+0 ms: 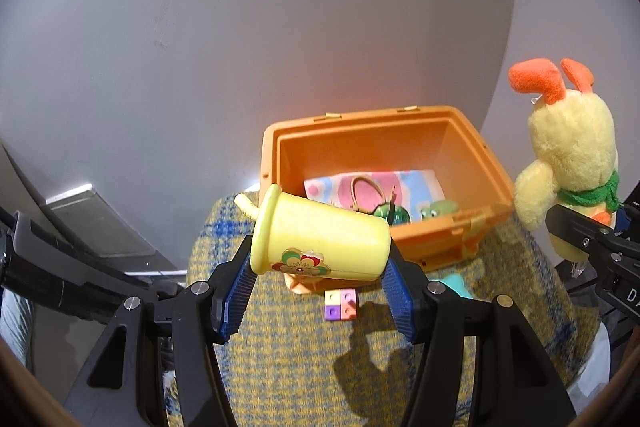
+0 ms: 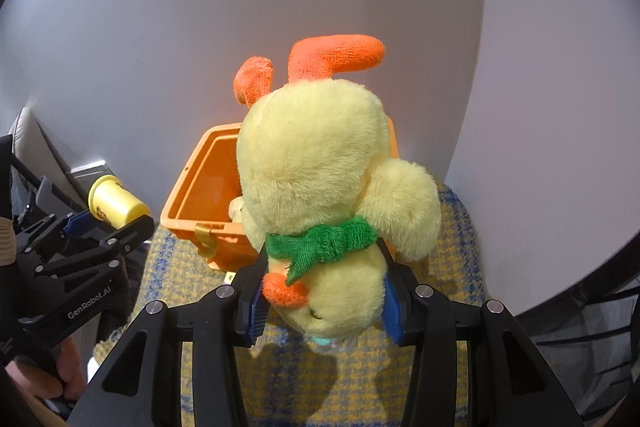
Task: Organize objects
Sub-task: 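Carry the cup and duck over the orange basket and open both tools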
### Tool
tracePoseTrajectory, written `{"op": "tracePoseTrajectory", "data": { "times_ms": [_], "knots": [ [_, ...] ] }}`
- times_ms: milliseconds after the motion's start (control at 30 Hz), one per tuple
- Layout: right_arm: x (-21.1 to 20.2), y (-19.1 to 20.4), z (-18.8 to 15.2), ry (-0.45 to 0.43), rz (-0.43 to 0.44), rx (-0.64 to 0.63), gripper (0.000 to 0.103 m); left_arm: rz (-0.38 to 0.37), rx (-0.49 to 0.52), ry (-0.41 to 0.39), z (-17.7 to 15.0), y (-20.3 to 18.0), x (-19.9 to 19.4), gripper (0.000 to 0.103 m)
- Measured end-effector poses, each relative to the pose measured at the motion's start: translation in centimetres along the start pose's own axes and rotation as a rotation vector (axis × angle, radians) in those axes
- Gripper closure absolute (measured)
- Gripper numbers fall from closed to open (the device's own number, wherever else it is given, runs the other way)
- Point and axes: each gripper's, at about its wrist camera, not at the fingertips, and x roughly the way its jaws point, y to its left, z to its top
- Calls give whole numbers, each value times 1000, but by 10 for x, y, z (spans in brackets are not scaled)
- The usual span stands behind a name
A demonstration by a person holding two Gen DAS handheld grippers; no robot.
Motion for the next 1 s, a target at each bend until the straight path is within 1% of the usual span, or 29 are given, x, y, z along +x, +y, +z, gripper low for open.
{"op": "tracePoseTrajectory", "data": {
  "times_ms": [200,233,300,567,800,833,1000],
  "knots": [
    [13,0,15,0,-11,-9,58,-14,10,-8,16,2,12,45],
    [16,0,18,0,-12,-10,58,-30,26,-10,18,3,15,45],
    [21,0,23,0,-14,-11,58,-35,34,-11,24,2,20,45],
    [47,-1,40,15,-19,-13,58,-55,54,-3,43,1,41,45],
    [72,-1,49,42,-18,-21,58,-79,68,14,50,1,60,45],
    [75,-1,50,45,-17,-21,58,-98,86,17,50,1,63,45],
    [96,1,56,60,-13,-18,58,-115,98,34,52,0,77,45]
  ]
}}
